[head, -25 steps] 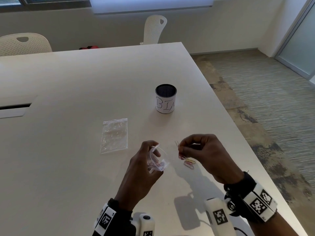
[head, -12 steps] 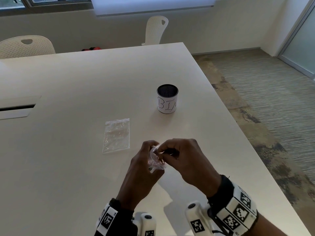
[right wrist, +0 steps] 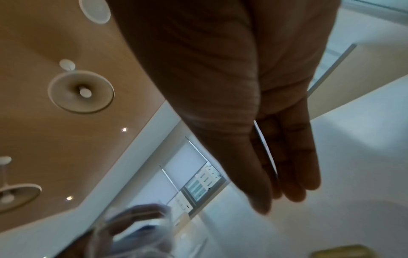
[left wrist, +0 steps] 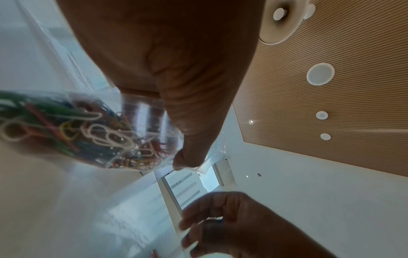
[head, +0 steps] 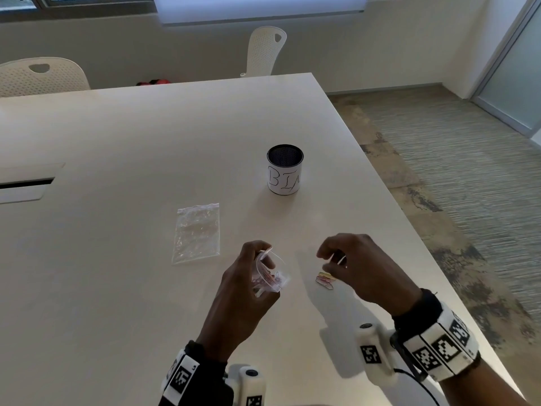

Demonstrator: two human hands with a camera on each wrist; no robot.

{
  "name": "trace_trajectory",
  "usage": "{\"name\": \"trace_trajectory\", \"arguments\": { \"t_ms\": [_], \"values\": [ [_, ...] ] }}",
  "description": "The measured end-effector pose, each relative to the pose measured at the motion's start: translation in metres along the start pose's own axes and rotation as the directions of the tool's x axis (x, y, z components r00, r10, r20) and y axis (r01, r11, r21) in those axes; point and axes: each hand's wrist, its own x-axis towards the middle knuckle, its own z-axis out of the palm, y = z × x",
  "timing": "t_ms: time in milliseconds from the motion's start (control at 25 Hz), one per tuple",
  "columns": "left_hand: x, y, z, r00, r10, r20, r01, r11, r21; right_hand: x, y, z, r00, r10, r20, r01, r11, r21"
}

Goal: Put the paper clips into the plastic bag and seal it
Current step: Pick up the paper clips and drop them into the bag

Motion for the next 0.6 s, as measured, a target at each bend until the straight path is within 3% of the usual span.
{"name": "trace_trajectory", "arguments": {
  "t_ms": [120, 200, 320, 600],
  "values": [
    [0.001, 0.000, 0.001, 1.000, 0.005, 0.016, -0.005, 1.000, -0.007, -0.005, 0.012, 0.010, 0.989, 0.040, 0.141, -0.015, 0.985, -0.173],
    [0.001, 0.001, 0.001, 1.000, 0.005, 0.020, -0.005, 1.000, -0.012, -0.006, 0.012, 0.018, 0.989, 0.059, 0.135, -0.026, 0.971, -0.238],
    [0.002, 0.000, 0.002, 1.000, 0.004, 0.020, -0.004, 1.000, -0.005, -0.005, 0.007, 0.026, 0.994, 0.066, 0.089, -0.046, 0.976, -0.211],
    [0.001, 0.002, 0.000, 1.000, 0.009, 0.018, -0.009, 1.000, 0.004, -0.004, 0.013, 0.034, 0.991, 0.079, 0.110, -0.052, 0.972, -0.228]
  ]
}}
